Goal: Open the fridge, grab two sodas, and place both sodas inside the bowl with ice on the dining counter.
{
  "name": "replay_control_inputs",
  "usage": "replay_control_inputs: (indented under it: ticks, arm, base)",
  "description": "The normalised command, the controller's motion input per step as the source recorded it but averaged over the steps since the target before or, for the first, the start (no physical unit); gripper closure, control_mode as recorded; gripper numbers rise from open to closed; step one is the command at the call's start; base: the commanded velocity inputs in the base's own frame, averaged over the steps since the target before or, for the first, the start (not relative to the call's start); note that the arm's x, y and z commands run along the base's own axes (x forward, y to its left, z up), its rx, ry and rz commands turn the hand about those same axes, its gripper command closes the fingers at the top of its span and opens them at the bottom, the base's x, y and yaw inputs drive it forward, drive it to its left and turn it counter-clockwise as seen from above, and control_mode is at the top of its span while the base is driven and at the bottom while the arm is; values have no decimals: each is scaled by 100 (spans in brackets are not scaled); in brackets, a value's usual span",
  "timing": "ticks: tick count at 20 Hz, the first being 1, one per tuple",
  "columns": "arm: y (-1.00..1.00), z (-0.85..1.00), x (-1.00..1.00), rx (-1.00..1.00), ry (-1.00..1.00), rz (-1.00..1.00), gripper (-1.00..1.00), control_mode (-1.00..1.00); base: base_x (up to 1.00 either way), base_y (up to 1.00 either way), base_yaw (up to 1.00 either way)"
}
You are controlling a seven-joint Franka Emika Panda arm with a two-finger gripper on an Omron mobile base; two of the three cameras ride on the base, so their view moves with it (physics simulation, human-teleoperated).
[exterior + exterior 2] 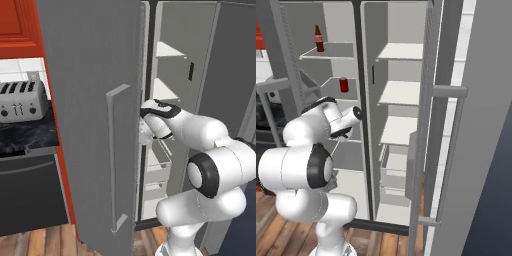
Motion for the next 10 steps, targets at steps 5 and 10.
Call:
replay_control_inputs:
  ticks: [5, 10]
  arm:
    - [59, -1, -5, 0, 0, 14, -100, -100]
    - [67, 0, -26, 0, 0, 15, -100, -100]
  base:
    - [0, 0, 0]
    - [0, 0, 0]
